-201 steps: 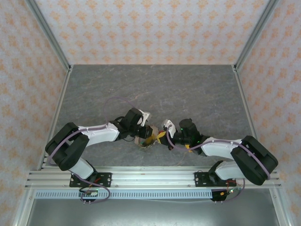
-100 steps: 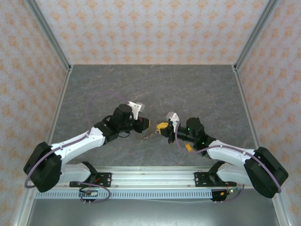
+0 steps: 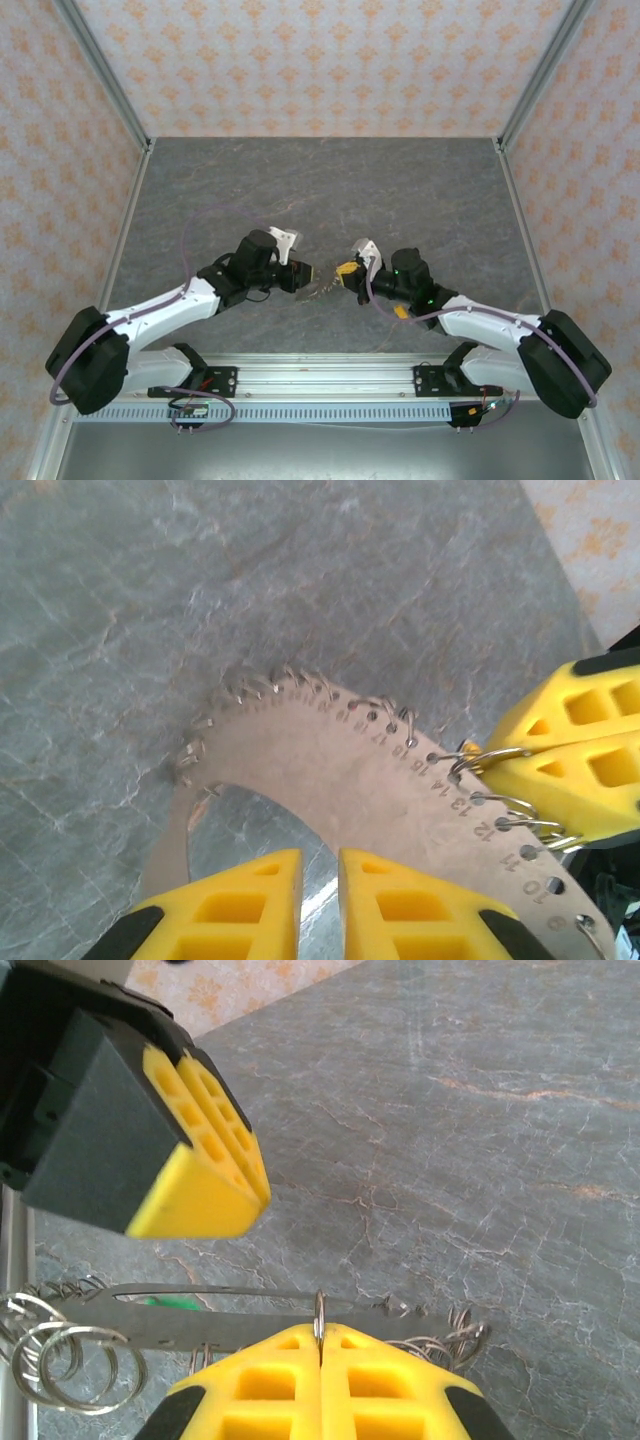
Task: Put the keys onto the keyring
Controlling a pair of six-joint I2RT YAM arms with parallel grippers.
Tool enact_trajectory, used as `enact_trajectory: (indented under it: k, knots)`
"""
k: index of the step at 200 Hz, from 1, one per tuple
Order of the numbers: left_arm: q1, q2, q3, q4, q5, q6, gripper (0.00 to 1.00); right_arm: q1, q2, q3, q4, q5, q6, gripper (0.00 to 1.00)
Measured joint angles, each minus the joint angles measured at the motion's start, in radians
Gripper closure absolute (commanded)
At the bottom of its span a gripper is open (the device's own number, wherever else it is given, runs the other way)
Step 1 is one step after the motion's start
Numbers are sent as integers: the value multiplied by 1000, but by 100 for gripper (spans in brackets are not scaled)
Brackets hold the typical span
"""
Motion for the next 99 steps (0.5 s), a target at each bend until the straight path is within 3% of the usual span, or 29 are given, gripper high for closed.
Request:
enact_trajectory:
  k: [99]
  knots:
    - [-1,234,-100,63,26,-3,94,21,186,33,-186,-164,-90,100]
